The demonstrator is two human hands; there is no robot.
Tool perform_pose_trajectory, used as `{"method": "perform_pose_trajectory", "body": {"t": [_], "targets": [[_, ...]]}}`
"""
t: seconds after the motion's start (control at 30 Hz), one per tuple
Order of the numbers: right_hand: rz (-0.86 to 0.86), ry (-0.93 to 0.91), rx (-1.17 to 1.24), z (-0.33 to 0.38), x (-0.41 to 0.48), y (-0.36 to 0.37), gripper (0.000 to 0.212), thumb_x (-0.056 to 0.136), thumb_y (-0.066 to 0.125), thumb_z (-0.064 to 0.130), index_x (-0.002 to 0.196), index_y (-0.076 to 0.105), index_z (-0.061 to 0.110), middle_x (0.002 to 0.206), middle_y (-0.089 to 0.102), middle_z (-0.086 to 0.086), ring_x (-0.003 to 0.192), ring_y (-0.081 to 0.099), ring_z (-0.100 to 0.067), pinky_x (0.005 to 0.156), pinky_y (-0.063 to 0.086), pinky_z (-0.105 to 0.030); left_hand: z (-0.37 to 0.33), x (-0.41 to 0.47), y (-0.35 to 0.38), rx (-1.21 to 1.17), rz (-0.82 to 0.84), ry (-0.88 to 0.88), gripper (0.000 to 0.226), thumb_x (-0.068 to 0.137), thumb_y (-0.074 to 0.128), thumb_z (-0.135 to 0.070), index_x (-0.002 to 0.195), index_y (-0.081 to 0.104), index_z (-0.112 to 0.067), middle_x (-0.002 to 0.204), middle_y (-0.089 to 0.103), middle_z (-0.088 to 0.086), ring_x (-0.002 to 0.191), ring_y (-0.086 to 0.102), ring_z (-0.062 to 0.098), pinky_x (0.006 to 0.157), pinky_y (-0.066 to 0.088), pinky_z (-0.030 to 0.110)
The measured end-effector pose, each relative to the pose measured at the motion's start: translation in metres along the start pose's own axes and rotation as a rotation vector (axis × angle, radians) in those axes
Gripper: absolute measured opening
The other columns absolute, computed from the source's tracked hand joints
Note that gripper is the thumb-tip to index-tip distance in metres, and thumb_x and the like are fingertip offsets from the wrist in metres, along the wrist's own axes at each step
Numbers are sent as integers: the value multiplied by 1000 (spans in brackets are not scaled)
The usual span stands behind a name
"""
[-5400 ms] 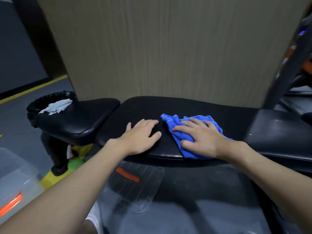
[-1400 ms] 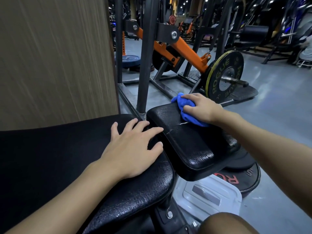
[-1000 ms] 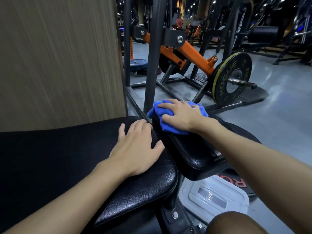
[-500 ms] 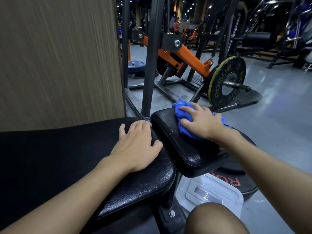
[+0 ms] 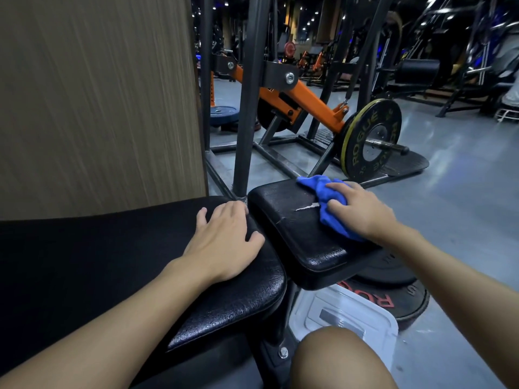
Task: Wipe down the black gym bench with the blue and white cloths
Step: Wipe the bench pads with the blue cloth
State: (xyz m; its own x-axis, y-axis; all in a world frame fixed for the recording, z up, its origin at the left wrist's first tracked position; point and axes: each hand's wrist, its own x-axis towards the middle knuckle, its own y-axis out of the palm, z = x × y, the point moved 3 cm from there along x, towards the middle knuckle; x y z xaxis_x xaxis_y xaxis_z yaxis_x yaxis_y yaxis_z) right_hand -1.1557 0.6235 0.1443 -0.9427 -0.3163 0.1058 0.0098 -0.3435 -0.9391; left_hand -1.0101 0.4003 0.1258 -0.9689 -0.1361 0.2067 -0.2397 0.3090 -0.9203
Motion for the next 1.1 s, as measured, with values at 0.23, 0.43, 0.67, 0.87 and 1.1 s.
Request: {"method": "perform_pose_trajectory", "body": {"t": [0.23,0.43,0.67,0.87,1.1], "targets": [[-231,-24,-122,41,-59,21,64,76,20,57,133,48,49,148,42,14,136,36,-18,104,22,-50,-1,2,2,15,-3,5,41,90,34,-45,124,37,-23,129,45,-7,129,36,15,117,13,52],[-580,-110,-54,63,-111,47,45,80,46,48,117,67,35,137,59,2,123,51,-30,106,26,-56,-1,0,1,7,-8,-21,34,91,37,-43,118,38,-22,123,48,-7,126,40,13,118,13,47],[-787,-185,200,43,-105,45,44,75,50,31,111,72,19,119,65,-3,115,55,-33,100,35,-58,1,-1,2,30,-2,-13,38,92,35,-44,122,39,-21,126,49,-6,128,40,12,119,12,45],[-889,70,574,9,-96,52,50,80,44,31,121,67,12,127,58,-10,125,45,-34,105,35,-53,-1,-2,1,34,3,-13,37,92,35,-42,123,39,-21,127,48,-6,128,39,13,118,13,46],[-894,38,601,39,-120,76,45,79,46,28,114,72,15,141,46,-17,138,31,-44,112,26,-56,-1,0,3,49,5,-6,44,92,33,-43,130,37,-22,136,46,-6,133,35,12,118,13,48]]}}
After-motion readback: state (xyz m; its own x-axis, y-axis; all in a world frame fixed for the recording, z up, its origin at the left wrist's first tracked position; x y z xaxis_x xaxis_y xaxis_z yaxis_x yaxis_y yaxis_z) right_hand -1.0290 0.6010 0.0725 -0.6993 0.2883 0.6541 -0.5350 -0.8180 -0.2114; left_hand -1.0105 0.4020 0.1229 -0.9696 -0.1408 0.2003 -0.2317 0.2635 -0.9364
